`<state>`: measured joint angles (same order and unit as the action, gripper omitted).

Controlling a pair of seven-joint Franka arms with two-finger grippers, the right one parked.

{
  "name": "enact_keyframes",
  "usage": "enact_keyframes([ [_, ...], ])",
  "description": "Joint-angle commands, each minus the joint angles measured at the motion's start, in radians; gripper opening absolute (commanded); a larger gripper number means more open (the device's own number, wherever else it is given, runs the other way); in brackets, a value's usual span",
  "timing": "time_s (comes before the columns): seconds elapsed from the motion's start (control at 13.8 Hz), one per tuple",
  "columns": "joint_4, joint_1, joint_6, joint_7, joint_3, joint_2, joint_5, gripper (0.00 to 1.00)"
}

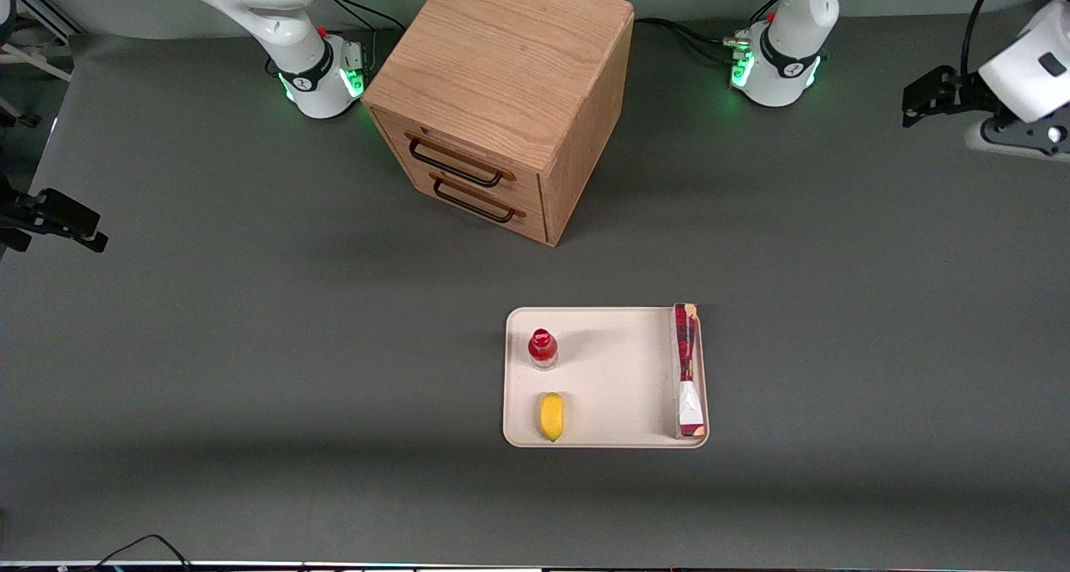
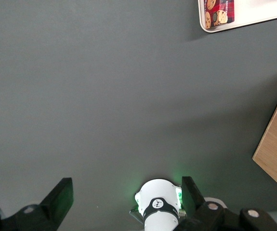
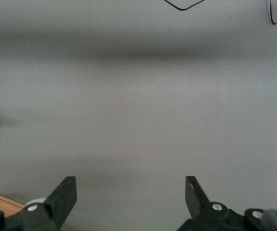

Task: Place red cookie box on tray
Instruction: 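Open the left gripper and raise it away from the tray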

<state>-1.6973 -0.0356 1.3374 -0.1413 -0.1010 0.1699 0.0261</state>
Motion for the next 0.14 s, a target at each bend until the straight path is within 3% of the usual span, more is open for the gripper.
enact_keyframes([
  [0.0,0.060,0.040,0.016,0.006,0.038,-0.033,-0.008,1.00],
  [0.07,0.092,0.040,0.010,0.005,0.037,-0.052,-0.006,1.00],
])
